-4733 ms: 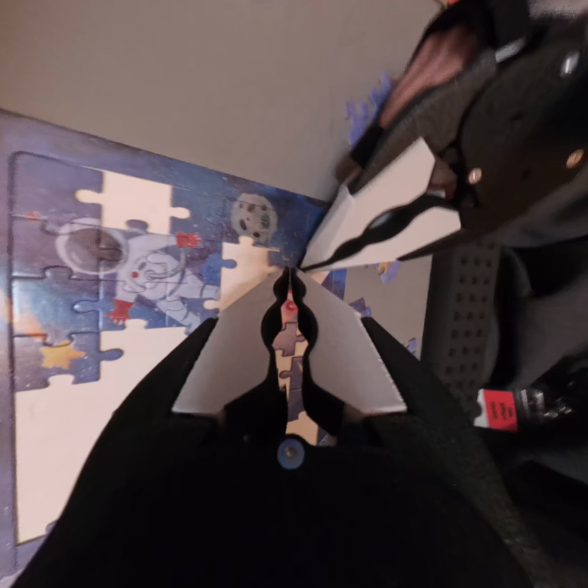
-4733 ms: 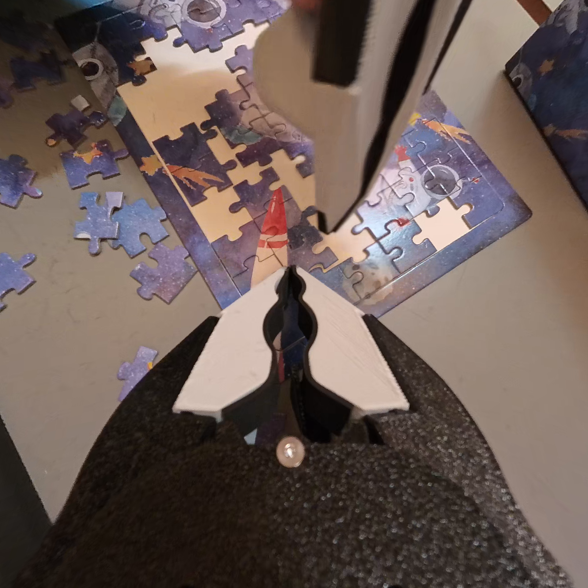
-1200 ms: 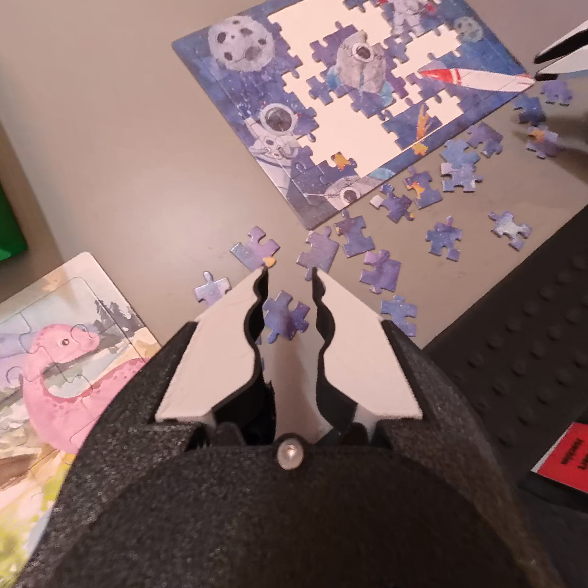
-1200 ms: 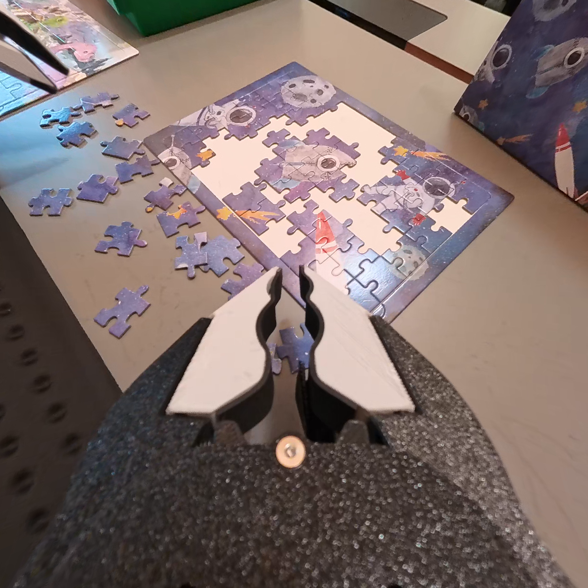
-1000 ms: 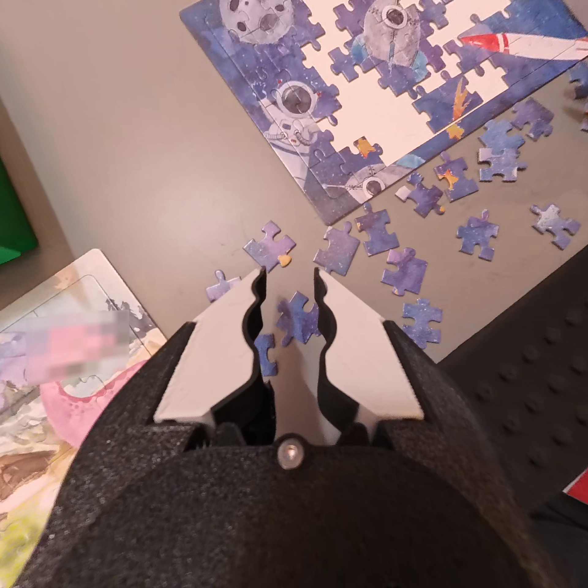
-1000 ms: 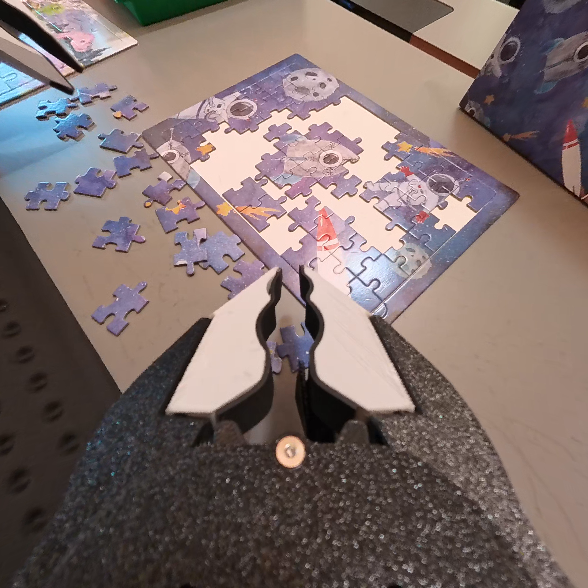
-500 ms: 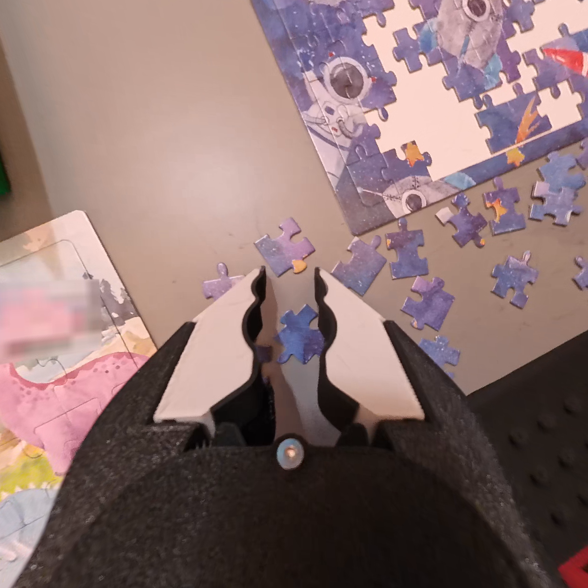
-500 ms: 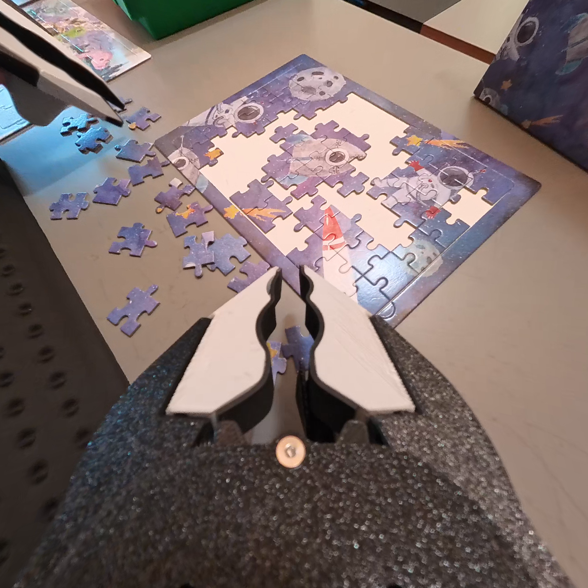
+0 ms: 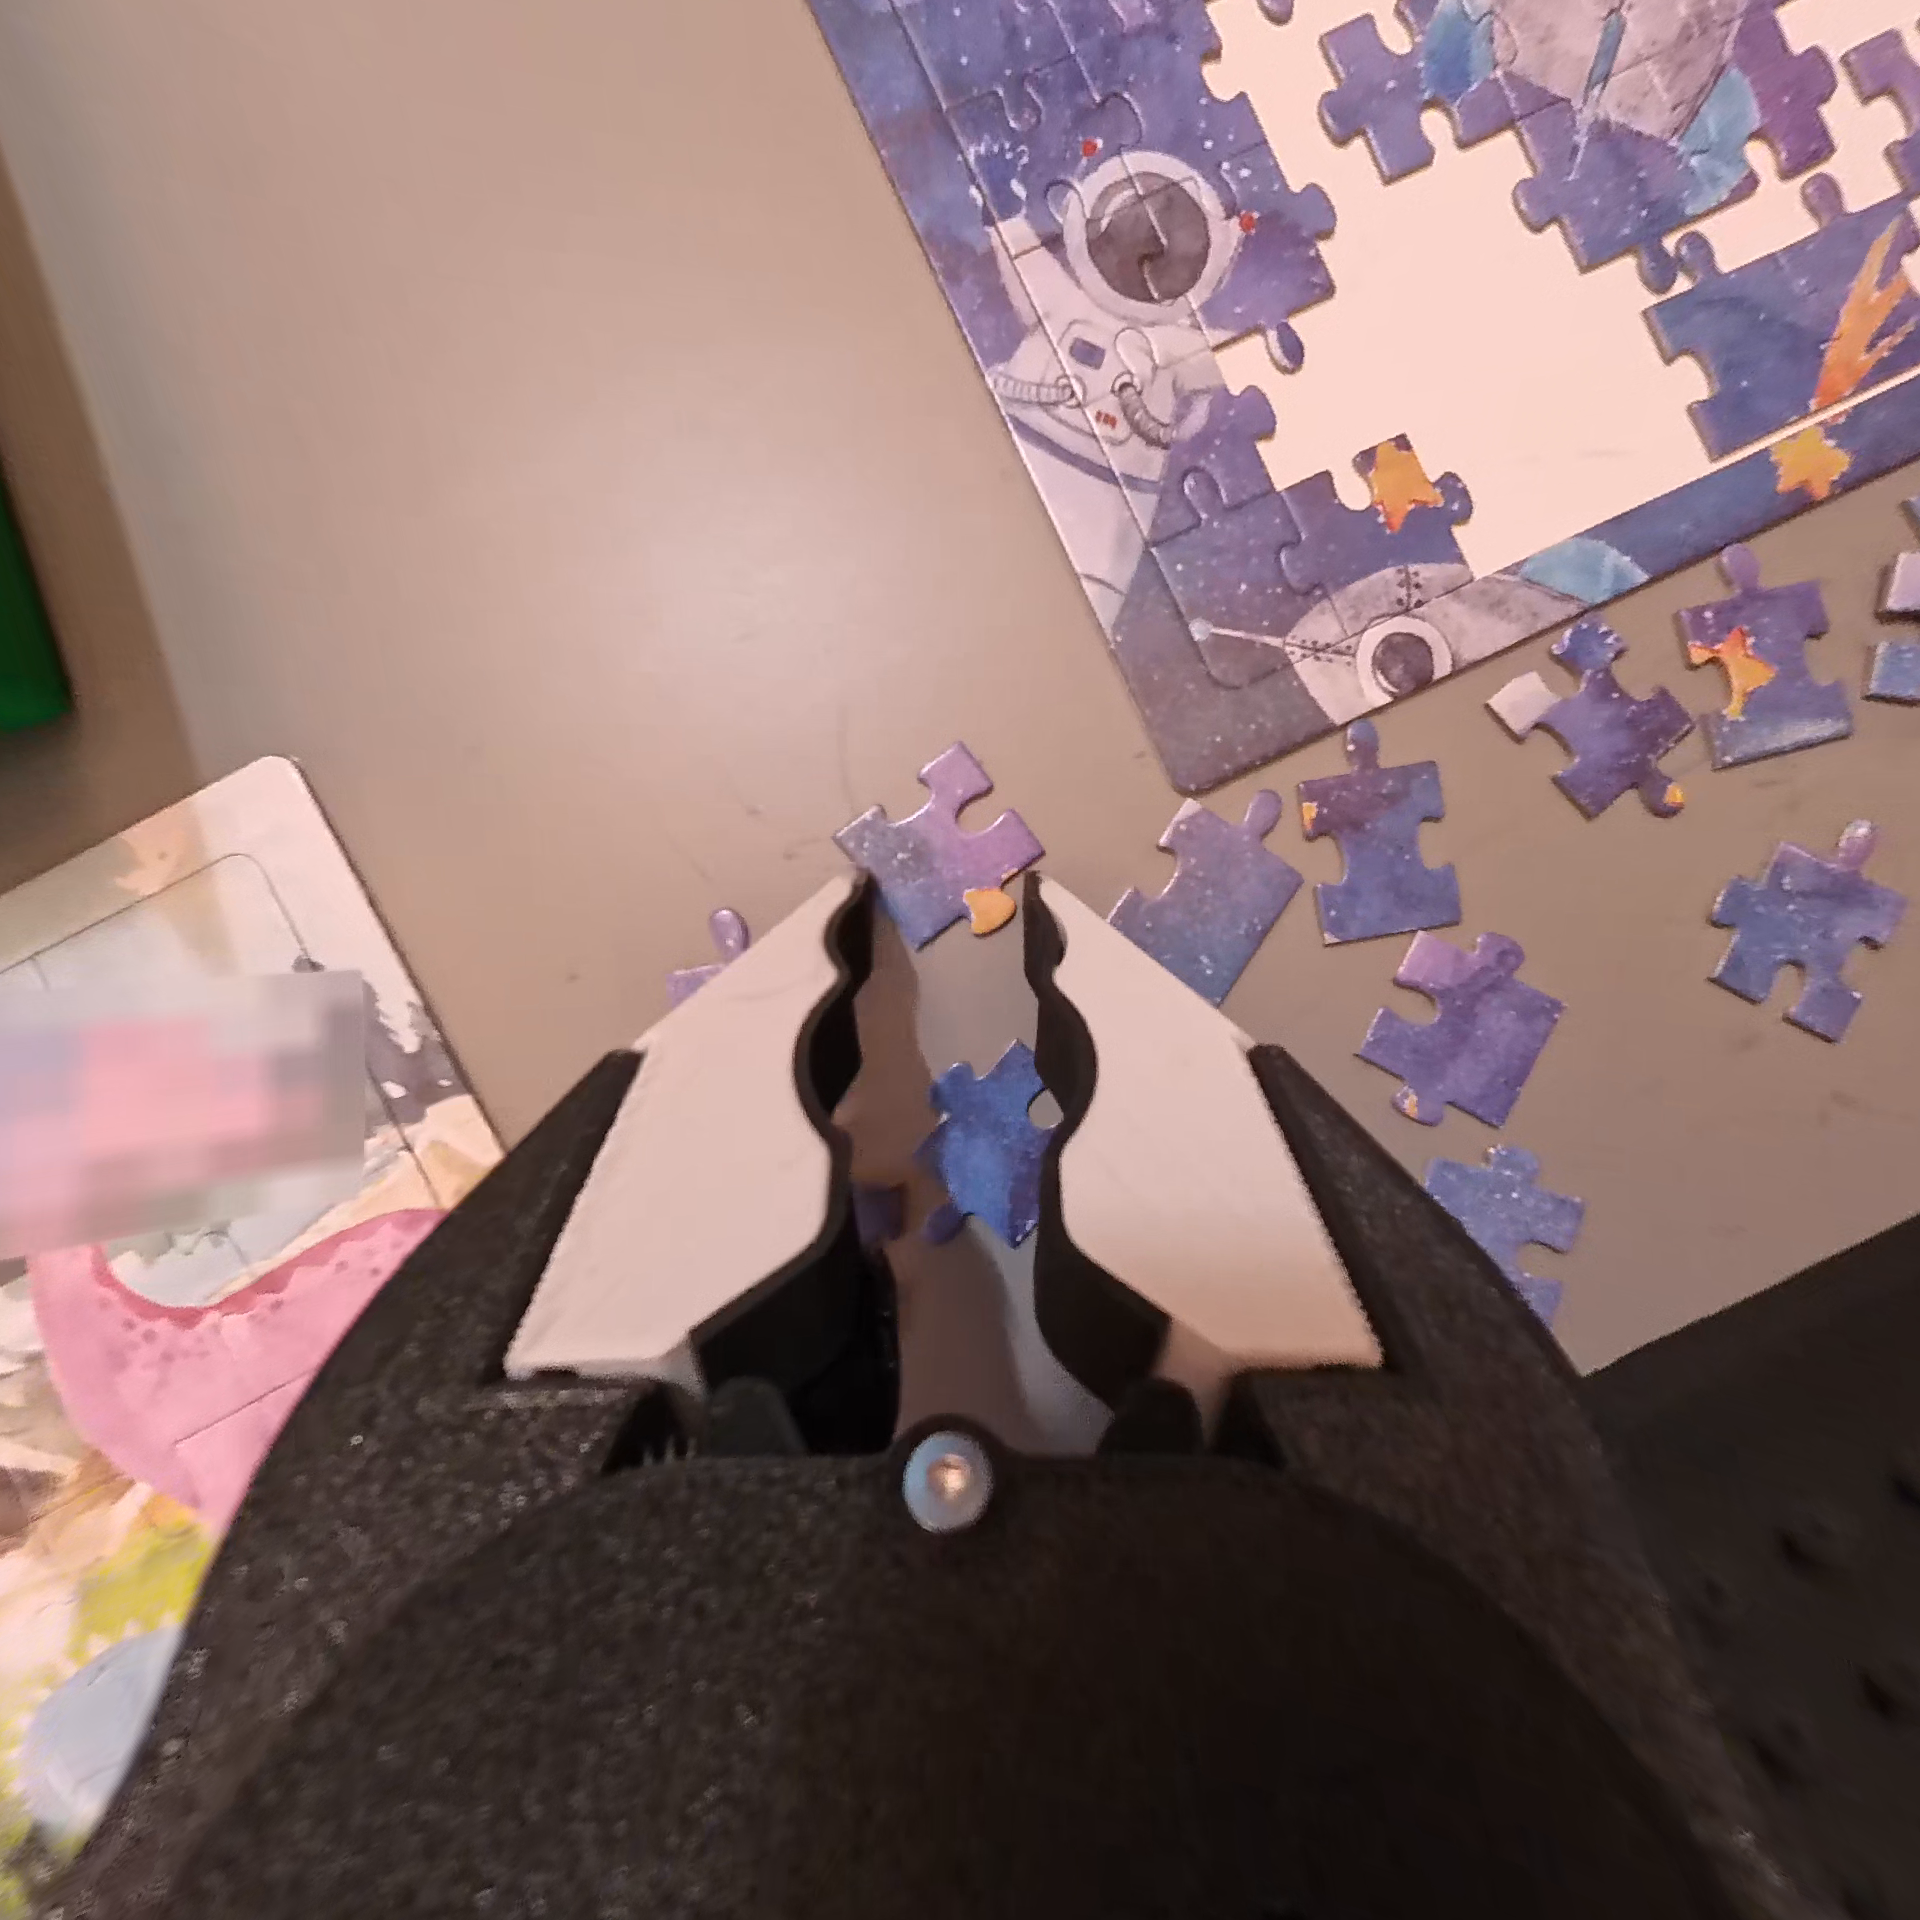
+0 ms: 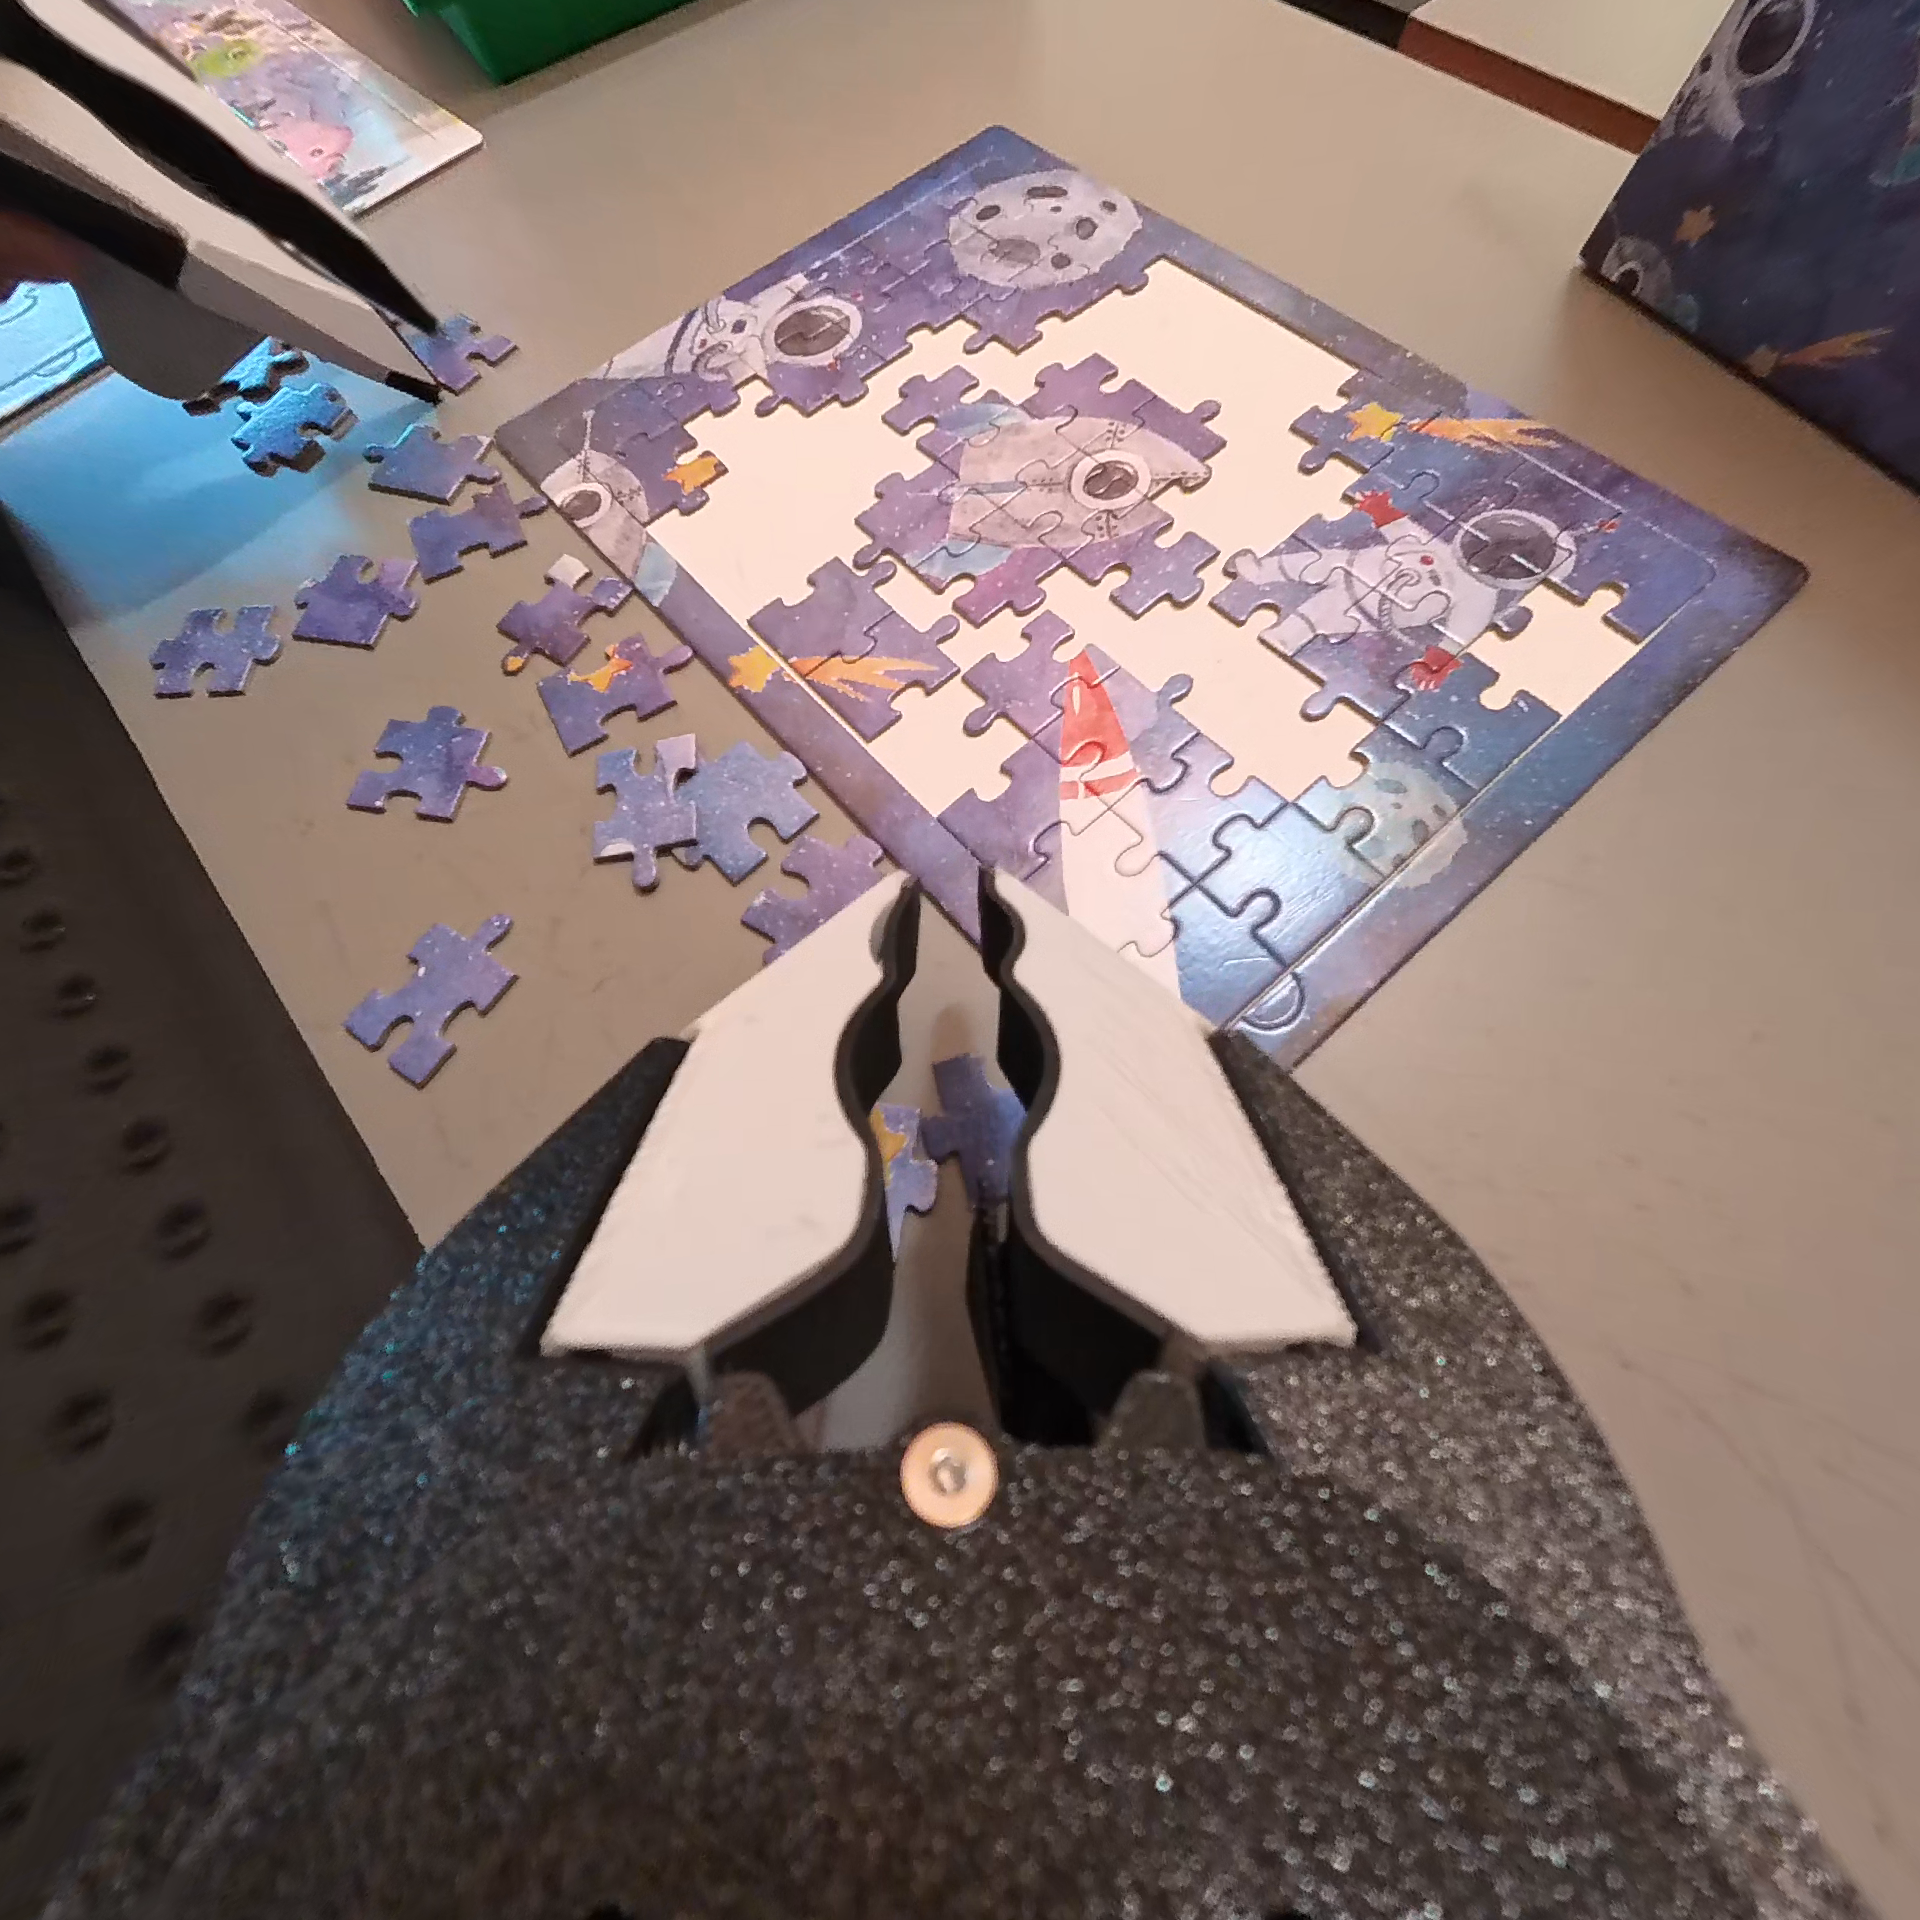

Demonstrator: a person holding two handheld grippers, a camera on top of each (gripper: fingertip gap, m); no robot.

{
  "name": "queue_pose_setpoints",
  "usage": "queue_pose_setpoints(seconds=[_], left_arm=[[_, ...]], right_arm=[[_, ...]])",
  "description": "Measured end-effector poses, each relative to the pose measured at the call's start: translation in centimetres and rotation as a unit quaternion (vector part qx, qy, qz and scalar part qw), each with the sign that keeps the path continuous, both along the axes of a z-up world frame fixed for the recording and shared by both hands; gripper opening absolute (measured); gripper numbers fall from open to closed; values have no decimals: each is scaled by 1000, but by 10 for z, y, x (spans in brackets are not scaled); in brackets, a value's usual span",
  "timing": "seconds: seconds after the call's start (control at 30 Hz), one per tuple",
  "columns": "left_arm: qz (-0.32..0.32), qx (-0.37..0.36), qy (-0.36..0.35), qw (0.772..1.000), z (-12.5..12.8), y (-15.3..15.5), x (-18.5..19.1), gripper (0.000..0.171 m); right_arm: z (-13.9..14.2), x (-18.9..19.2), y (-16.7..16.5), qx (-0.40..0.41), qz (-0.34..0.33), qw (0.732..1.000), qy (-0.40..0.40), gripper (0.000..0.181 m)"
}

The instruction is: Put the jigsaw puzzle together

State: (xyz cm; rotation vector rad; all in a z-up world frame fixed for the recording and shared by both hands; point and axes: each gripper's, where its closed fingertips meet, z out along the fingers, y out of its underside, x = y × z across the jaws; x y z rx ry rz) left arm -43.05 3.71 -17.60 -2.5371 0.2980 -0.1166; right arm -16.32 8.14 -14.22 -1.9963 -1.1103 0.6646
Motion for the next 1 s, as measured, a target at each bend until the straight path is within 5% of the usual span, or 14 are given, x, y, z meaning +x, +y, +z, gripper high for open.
queue_pose_setpoints(seconds=[0.3, 0.37, 0.53, 1.0], left_arm=[[-1, -8, -37, 999, 1, 0, -3, 21], [-2, 0, -32, 999, 3, 1, -6, 1], [-18, -4, -17, 1000, 3, -1, -7, 0], [63, 12, -2, 998, 0, -6, -1, 46]], right_arm=[[0, 0, 0, 0, 0, 1000, 0, 11], [0, 0, 0, 0, 1, 1000, 0, 11], [-1, 0, -1, -2, 2, 1000, -1, 11], [0, 0, -1, 0, 2, 1000, -1, 11]])
